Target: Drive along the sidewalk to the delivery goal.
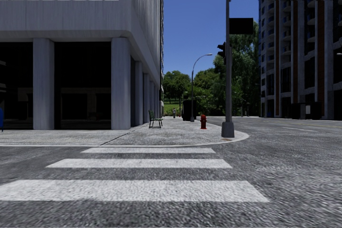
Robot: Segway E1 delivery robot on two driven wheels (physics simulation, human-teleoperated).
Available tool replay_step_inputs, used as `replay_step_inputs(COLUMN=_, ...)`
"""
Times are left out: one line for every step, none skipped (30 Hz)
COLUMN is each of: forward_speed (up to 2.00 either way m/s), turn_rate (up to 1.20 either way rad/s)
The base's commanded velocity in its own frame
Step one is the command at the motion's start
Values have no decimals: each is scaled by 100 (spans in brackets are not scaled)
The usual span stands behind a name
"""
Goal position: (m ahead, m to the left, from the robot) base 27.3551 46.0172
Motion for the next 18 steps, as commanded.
replay_step_inputs(forward_speed=200, turn_rate=16)
replay_step_inputs(forward_speed=200, turn_rate=16)
replay_step_inputs(forward_speed=200, turn_rate=17)
replay_step_inputs(forward_speed=200, turn_rate=17)
replay_step_inputs(forward_speed=200, turn_rate=21)
replay_step_inputs(forward_speed=200, turn_rate=21)
replay_step_inputs(forward_speed=200, turn_rate=22)
replay_step_inputs(forward_speed=200, turn_rate=22)
replay_step_inputs(forward_speed=200, turn_rate=22)
replay_step_inputs(forward_speed=200, turn_rate=24)
replay_step_inputs(forward_speed=200, turn_rate=25)
replay_step_inputs(forward_speed=200, turn_rate=26)
replay_step_inputs(forward_speed=200, turn_rate=27)
replay_step_inputs(forward_speed=200, turn_rate=28)
replay_step_inputs(forward_speed=200, turn_rate=28)
replay_step_inputs(forward_speed=200, turn_rate=31)
replay_step_inputs(forward_speed=200, turn_rate=32)
replay_step_inputs(forward_speed=200, turn_rate=33)
